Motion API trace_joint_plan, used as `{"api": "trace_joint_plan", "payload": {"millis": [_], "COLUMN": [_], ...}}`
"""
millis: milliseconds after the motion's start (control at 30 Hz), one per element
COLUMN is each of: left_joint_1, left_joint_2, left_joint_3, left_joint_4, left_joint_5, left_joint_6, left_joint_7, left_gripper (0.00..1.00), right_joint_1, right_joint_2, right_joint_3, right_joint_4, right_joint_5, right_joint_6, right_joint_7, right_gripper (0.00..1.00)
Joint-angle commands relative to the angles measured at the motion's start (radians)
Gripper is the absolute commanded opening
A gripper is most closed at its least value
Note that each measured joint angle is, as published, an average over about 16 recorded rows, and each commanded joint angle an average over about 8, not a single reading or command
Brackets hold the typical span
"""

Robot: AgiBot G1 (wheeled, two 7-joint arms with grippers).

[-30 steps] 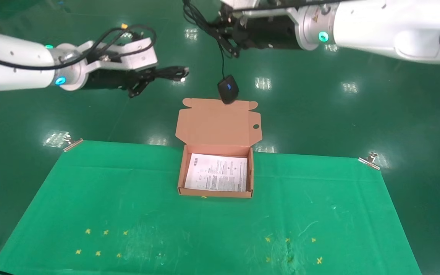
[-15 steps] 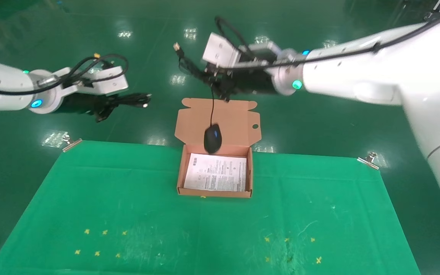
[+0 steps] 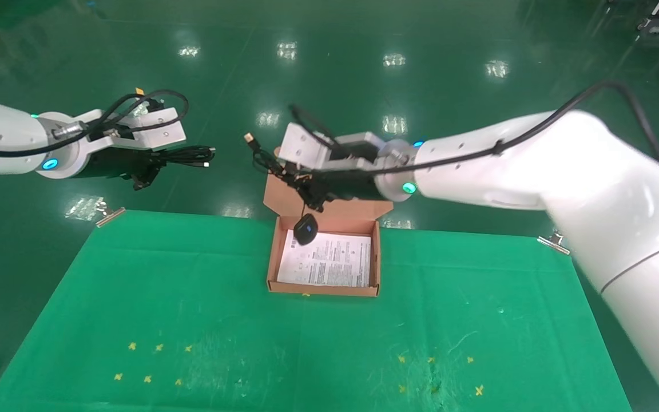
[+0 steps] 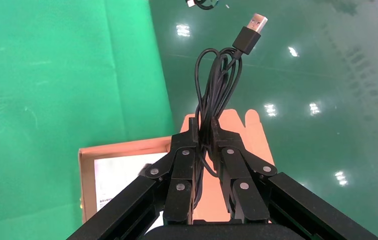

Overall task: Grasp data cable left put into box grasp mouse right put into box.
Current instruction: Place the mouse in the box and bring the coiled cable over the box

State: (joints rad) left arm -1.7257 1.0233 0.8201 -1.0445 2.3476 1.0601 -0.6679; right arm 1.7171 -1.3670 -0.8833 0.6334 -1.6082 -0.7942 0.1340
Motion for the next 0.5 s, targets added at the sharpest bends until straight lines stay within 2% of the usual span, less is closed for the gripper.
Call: {"api": "trace_joint_plan", "payload": {"millis": [33,233,500], "left_joint_1": [0.002,0.004,0.005], "left_joint_2": [-0.002,-0.003,-0.004], "left_joint_3": [0.0,0.0,0.0], "left_joint_4": [-0.007,-0.014,-0.017], "left_joint_5": [0.003,0.006,0.008], "left_joint_6": [0.002,0.004,0.005], "left_joint_7": [-0.006,-0.011,-0.014], "left_gripper": [0.0,0.0,0.0], "right_joint_1": [-0.011,-0.043,-0.06], "right_joint_2": [-0.001,0.004,0.007], "right_joint_3": [-0.037,-0.106,-0.153], "right_joint_4": [0.014,-0.023,-0.132], "right_joint_5": [0.013,0.066,0.117], "right_joint_6": [0.023,0.092,0.129], "right_joint_7": [0.02,0.084,0.094], "right_gripper": [0.0,0.0,0.0]}}
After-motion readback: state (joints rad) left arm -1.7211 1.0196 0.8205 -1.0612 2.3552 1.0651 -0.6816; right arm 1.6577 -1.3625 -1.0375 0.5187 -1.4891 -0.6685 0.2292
